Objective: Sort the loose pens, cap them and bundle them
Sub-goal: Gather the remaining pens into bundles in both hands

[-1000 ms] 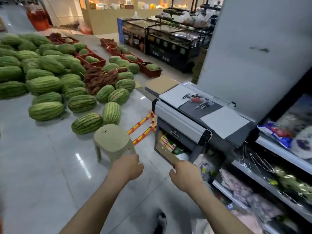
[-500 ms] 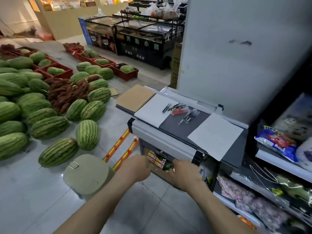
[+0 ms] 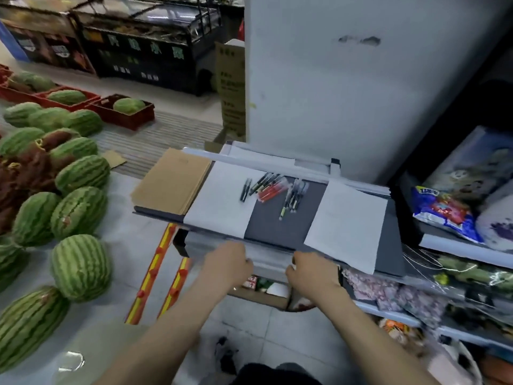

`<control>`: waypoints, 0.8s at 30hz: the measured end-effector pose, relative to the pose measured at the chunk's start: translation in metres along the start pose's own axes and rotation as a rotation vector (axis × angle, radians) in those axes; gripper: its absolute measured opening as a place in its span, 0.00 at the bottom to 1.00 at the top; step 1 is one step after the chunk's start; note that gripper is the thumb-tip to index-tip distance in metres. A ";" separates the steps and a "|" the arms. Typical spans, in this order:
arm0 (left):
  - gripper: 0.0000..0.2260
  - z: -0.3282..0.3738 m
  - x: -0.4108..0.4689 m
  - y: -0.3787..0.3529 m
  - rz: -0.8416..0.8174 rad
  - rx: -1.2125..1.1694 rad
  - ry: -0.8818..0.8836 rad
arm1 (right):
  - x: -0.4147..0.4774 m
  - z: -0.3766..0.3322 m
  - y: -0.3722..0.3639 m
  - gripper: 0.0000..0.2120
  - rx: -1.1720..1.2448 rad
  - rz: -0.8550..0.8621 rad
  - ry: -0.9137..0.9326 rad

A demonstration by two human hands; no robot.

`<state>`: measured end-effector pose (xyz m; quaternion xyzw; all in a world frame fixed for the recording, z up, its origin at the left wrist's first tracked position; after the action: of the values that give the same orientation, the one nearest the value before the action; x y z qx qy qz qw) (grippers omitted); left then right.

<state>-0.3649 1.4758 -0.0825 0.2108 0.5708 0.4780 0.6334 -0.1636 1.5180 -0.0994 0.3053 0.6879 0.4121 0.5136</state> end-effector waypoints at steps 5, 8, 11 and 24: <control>0.08 -0.015 0.057 0.042 0.020 0.075 -0.090 | 0.031 -0.010 0.021 0.09 0.031 0.037 -0.133; 0.10 -0.017 0.088 0.058 0.004 0.112 -0.108 | 0.050 -0.013 0.031 0.13 0.032 0.041 -0.175; 0.12 -0.016 0.119 0.069 -0.013 0.123 -0.101 | 0.073 -0.010 0.039 0.12 0.056 0.035 -0.213; 0.20 -0.014 0.242 0.100 -0.070 -0.043 0.140 | 0.203 0.014 0.056 0.30 0.588 0.025 -0.397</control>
<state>-0.4406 1.7222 -0.1314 0.1431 0.6103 0.4811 0.6128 -0.2088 1.7195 -0.1439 0.5226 0.6602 0.1351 0.5223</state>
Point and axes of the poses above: each hand's wrist, its own x-axis towards the middle knuckle, its own y-axis out of the back of the hand, z = x × y, the point moved 2 cm from there along x, towards the middle knuckle, and after that the axes turned 8 degrees about -z, right-handed, at the moved point
